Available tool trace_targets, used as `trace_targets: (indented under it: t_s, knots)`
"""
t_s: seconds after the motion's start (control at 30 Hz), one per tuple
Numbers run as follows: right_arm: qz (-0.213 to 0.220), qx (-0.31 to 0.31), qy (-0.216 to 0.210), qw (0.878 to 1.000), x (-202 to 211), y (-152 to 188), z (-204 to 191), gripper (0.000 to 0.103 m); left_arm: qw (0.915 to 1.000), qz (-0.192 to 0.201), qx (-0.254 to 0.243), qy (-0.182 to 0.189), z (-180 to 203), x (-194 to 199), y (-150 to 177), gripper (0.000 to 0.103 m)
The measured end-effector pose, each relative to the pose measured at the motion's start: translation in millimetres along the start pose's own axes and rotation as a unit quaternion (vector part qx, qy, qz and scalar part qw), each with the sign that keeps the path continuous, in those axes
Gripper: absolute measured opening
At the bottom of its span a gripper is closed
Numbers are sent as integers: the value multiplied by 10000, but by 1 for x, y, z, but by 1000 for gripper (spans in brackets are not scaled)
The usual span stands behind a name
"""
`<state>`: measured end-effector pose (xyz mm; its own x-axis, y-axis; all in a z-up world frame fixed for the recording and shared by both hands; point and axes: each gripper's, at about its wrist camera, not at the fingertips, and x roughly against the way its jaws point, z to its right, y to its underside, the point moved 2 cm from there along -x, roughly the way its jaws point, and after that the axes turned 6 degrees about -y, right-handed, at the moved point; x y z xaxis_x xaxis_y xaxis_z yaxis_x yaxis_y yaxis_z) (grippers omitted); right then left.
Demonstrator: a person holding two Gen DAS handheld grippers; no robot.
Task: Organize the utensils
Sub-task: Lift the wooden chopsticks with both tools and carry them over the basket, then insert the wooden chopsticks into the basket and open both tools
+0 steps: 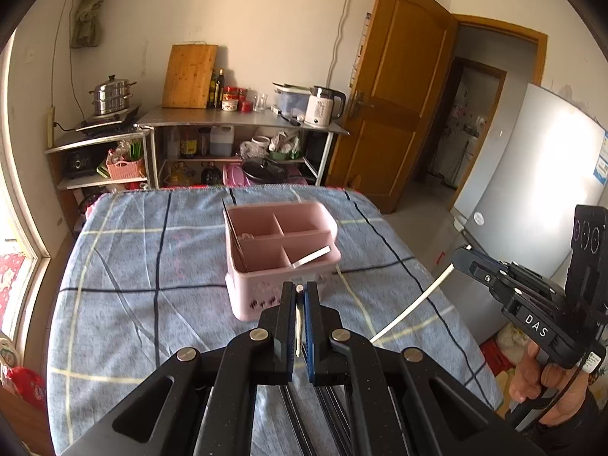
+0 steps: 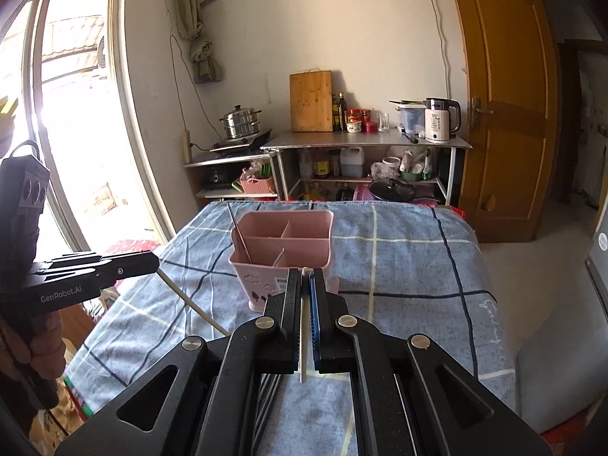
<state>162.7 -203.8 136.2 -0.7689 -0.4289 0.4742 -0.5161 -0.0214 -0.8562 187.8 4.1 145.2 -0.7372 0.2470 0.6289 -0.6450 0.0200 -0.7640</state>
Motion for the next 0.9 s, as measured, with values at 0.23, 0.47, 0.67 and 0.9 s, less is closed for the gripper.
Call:
trace_targets:
  t_s: [0.23, 0.47, 0.67, 0.9]
  knots:
    - [491, -249, -205, 9983, -10, -46, -4, 4, 9989, 420, 215, -70, -20, 14, -54, 4]
    - [800, -296, -399, 9956, -28, -81, -11, 4, 9975, 624, 312, -143, -35, 9, -91, 4]
    - [768, -313, -396, 9958, -56, -82, -14, 4, 9982, 408, 402, -201, -45, -24, -90, 4]
    - [457, -438, -319, 9975, -90, -64, -4, 4, 9984, 4, 529, -219, -57, -66, -68, 4]
